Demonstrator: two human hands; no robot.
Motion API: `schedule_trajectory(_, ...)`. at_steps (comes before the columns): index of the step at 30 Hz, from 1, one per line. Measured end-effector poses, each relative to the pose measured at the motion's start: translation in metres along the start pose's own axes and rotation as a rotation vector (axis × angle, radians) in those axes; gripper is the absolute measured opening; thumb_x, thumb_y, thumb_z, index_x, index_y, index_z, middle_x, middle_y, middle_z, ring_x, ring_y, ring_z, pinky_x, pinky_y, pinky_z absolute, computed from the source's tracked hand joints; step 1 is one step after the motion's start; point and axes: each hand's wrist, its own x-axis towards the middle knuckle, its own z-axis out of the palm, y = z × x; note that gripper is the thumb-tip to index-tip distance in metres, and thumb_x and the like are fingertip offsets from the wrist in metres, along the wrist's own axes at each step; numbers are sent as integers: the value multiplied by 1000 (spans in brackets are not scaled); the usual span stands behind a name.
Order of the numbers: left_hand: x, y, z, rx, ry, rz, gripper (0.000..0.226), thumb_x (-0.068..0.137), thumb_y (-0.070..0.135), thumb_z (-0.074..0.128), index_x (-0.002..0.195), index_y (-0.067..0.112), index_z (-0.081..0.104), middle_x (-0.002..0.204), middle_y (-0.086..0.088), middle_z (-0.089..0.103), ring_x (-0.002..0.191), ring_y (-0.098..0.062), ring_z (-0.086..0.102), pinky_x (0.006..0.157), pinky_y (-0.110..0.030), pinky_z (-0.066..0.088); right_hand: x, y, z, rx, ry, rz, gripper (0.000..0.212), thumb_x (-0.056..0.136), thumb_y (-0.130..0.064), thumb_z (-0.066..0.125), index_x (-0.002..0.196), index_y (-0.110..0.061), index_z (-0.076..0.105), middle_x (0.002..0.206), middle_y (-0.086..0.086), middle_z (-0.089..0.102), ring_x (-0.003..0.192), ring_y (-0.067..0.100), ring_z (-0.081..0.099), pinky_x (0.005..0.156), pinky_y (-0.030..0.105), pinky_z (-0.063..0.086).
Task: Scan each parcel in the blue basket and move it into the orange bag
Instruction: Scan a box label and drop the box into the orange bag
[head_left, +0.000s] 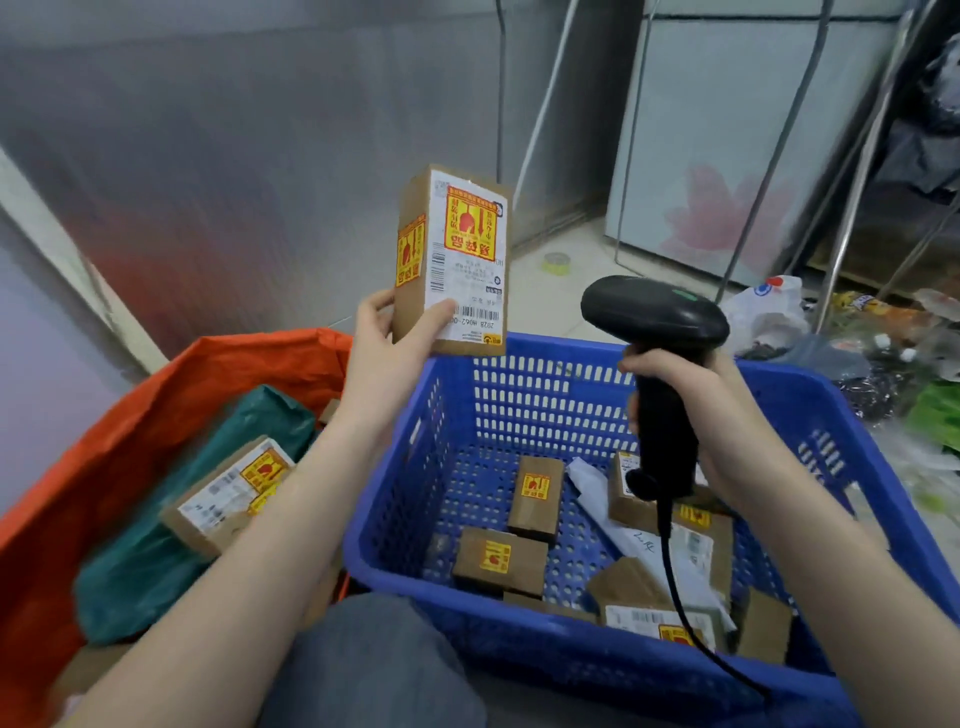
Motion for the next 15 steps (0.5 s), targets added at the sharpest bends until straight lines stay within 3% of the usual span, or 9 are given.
schedule_trajectory(4,5,-1,-69,75,108,42,53,84,31,72,127,19,44,120,3,64,103,-8,65,84,-23,53,1,-12,64,-22,-101,-20,9,86,-17,64,83,-11,58,54,4,51,53,17,51,59,34,42)
schedule_trajectory(8,5,-8,-137,159,193,62,51,81,36,74,120,27,43,118,6,59,105,-8,61,76,-19,50,3,-15,132,-59,-216,-17,11,85,-19,67,87,-11,59,57,7,49,50,15,51,50,26,43)
schedule_trajectory(12,3,-32,-199,246,262,-16,54,79,31,75,120,31,39,122,4,53,111,-15,56,81,-27,50,9,-4,190,-114,-319,2,13,85,-19,67,89,-9,61,56,9,52,52,20,53,53,29,44)
schedule_trajectory(15,1,-61,-235,373,303,-70,56,79,27,76,122,29,40,127,1,50,116,-18,51,93,-37,48,12,9,224,-162,-387,30,15,86,-19,67,90,-6,61,55,8,52,47,14,52,48,23,44)
